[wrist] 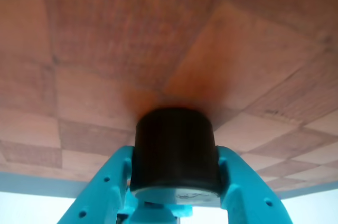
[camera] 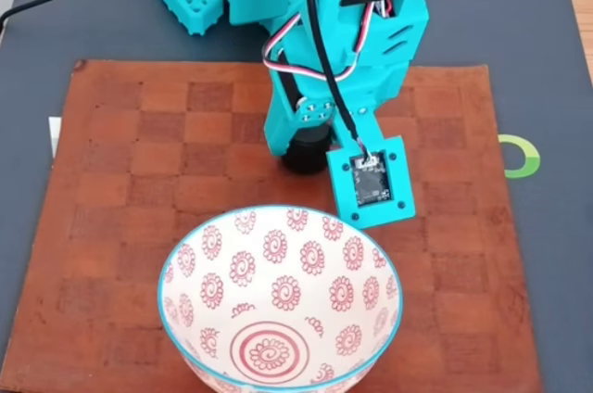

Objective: Grasp a black cylinder and put it in a bowl.

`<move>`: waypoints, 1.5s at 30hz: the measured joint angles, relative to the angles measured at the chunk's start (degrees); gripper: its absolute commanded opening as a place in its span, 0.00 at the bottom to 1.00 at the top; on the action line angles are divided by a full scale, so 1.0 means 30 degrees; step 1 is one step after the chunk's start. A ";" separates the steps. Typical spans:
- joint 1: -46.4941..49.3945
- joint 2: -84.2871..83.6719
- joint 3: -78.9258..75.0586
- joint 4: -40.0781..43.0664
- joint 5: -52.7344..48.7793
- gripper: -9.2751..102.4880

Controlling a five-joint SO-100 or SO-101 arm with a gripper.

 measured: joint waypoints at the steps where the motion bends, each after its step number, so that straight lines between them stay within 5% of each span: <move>1: 0.0000 0.0000 0.0000 0.0322 0.0000 0.19; 26: 0.2754 0.5566 -0.0029 0.2139 -0.0146 0.20; 45: 0.6240 0.7148 -0.5010 0.2256 -0.4131 0.20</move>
